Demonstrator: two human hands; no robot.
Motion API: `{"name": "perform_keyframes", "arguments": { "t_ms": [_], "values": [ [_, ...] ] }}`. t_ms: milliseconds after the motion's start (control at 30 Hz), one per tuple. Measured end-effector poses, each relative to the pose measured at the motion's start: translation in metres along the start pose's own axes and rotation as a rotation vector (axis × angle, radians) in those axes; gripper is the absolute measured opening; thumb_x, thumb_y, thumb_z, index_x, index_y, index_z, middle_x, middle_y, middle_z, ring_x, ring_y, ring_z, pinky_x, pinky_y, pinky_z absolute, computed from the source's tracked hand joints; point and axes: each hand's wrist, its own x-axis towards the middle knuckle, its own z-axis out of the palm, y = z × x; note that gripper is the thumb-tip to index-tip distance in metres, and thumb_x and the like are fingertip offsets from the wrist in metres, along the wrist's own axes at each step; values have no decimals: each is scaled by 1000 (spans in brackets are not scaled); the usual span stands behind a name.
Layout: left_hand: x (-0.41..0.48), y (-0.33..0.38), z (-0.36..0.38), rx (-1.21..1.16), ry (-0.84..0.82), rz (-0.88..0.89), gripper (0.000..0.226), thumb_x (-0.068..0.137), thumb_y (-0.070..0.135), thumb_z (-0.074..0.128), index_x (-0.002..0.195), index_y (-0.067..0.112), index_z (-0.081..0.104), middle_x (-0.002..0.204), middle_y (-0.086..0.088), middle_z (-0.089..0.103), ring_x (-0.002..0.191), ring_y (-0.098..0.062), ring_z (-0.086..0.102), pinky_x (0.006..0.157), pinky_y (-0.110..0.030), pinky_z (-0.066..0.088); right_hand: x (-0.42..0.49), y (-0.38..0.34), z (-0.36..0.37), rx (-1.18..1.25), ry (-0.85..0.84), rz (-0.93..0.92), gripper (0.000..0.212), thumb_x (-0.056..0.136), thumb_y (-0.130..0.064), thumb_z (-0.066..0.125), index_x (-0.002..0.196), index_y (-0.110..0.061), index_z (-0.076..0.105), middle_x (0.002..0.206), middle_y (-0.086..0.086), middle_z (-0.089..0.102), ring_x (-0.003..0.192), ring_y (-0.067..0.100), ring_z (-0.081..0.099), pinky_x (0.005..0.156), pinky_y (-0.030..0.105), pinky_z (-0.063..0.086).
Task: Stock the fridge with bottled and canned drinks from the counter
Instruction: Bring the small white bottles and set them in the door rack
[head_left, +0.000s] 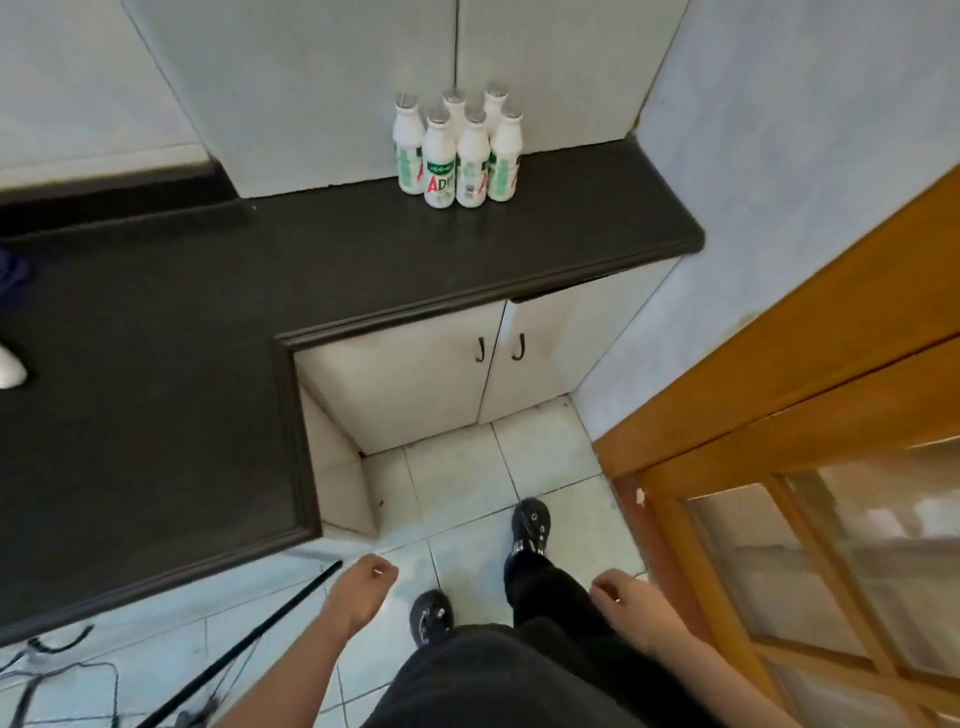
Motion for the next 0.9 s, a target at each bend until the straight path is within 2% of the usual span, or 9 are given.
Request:
{"name": "perform_keyframes", "arguments": {
  "t_ms": [133,267,400,467,533,633,733,800,900],
  "values": [
    [23,24,3,7,-96,-61,16,96,30,49,99,16,56,109,-9,63,103,-25,60,91,-32,47,39,2,-40,-2,-22,7,20,96,-32,46,105,-21,60,106,-1,65,99,16,60,85,25,44],
    [48,72,-7,-109,6,-47,20,94,23,48,75,18,50,81,-2,59,78,-20,56,73,-31,44,96,-17,-107,41,55,-67,15,95,-26,48,101,-21,61,100,-4,65,92,12,60,84,25,46],
    [71,171,-58,-313,88,40,13,97,25,50,89,19,58,81,1,67,66,-12,59,59,-19,44,151,-77,-201,87,200,-296,17,95,-22,53,108,-20,63,104,-6,65,92,8,59,84,22,47],
    [81,225,-89,-336,184,156,12,97,28,51,89,25,59,83,3,67,70,-8,61,61,-13,44,172,-116,-247,136,256,-401,18,95,-23,53,110,-22,62,104,-10,63,93,2,57,82,17,45],
    [89,274,-119,-385,349,251,10,96,30,51,91,30,60,85,6,67,77,-5,62,65,-11,44,191,-157,-288,195,305,-502,19,95,-24,53,112,-24,60,101,-13,61,91,-2,56,77,11,42],
    [99,330,-154,-481,583,326,9,95,25,55,101,30,60,92,11,66,85,0,61,70,-5,41,213,-215,-336,265,377,-631,22,94,-22,53,115,-22,60,103,-11,61,91,-3,56,71,9,41],
    [109,360,-176,-515,707,382,16,94,24,55,108,30,57,102,11,62,89,4,58,71,-1,40,227,-258,-362,341,447,-677,27,94,-25,52,120,-22,56,105,-14,58,89,-9,53,70,8,39],
    [120,372,-189,-504,762,423,23,93,26,56,115,29,55,110,11,58,95,5,56,75,-6,43,238,-282,-370,386,487,-706,32,93,-26,54,124,-22,53,109,-15,56,91,-9,53,73,8,39],
    [140,389,-211,-438,826,476,38,91,35,55,128,25,49,120,17,47,107,2,50,88,-24,47,252,-311,-376,378,558,-756,38,91,-29,54,128,-23,48,118,-12,53,102,0,53,83,16,43]
  ]
}}
